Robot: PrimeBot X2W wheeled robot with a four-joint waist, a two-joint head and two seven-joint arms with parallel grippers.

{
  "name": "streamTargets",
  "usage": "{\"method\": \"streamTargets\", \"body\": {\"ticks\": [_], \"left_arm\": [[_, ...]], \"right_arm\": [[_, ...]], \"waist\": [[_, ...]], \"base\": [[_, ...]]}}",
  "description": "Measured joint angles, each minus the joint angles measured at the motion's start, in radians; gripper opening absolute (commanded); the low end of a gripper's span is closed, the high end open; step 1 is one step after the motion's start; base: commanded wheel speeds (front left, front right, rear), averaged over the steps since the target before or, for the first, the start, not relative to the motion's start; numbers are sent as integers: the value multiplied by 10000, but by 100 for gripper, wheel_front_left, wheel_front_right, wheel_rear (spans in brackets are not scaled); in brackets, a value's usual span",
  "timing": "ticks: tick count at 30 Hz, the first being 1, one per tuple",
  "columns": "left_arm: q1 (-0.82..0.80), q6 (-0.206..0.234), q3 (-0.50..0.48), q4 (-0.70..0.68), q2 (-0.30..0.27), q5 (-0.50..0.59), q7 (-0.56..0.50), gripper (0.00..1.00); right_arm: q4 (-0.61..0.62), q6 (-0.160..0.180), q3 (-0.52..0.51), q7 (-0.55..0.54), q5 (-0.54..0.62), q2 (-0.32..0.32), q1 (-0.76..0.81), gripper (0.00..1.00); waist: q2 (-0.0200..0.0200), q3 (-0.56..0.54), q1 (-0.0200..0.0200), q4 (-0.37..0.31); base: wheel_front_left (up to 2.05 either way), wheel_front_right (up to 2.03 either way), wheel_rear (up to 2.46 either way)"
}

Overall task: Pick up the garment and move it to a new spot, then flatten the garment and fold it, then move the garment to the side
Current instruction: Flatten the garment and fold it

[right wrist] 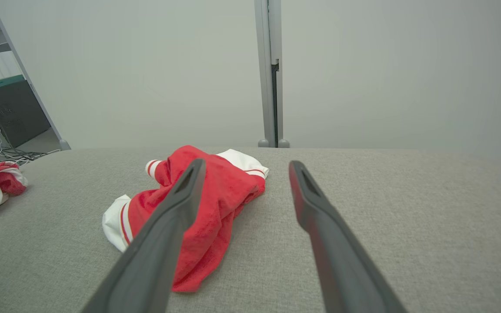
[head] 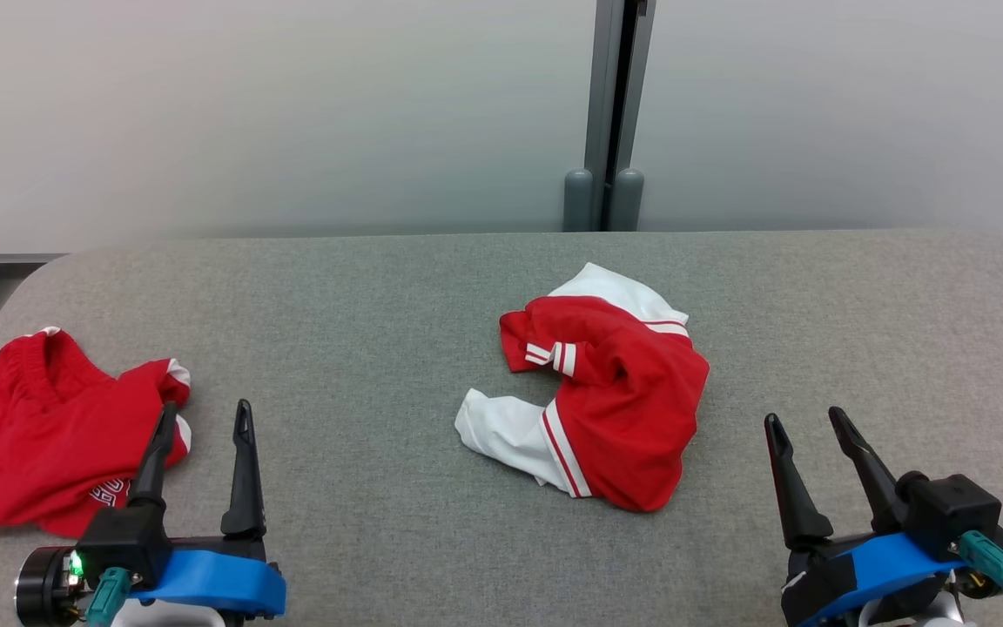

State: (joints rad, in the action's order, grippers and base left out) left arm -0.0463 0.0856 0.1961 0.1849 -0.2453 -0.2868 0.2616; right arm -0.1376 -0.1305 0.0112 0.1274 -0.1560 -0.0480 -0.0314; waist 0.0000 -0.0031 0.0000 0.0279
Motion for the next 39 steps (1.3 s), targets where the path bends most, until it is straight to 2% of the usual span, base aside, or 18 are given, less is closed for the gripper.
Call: {"method": "streamTargets", "body": {"ticks": [28, 33, 39], "left_arm": [[-34, -255, -228, 291, 127, 180, 0, 100], [-500, -443, 38, 295, 238, 278, 0, 100], [-1684, -909, 738, 403, 635, 353, -203, 100]], "right_arm": [[-52, 0, 36, -33, 36, 0, 25, 100], [-52, 0, 59, -35, 36, 0, 10, 100], [-12, 0, 88, -42, 50, 2, -75, 100]], "waist": [[0, -47, 0, -87], [0, 16, 1, -199], [0, 313, 2, -451]], "base": [[0, 0, 0], [0, 0, 0], [0, 0, 0]]}}
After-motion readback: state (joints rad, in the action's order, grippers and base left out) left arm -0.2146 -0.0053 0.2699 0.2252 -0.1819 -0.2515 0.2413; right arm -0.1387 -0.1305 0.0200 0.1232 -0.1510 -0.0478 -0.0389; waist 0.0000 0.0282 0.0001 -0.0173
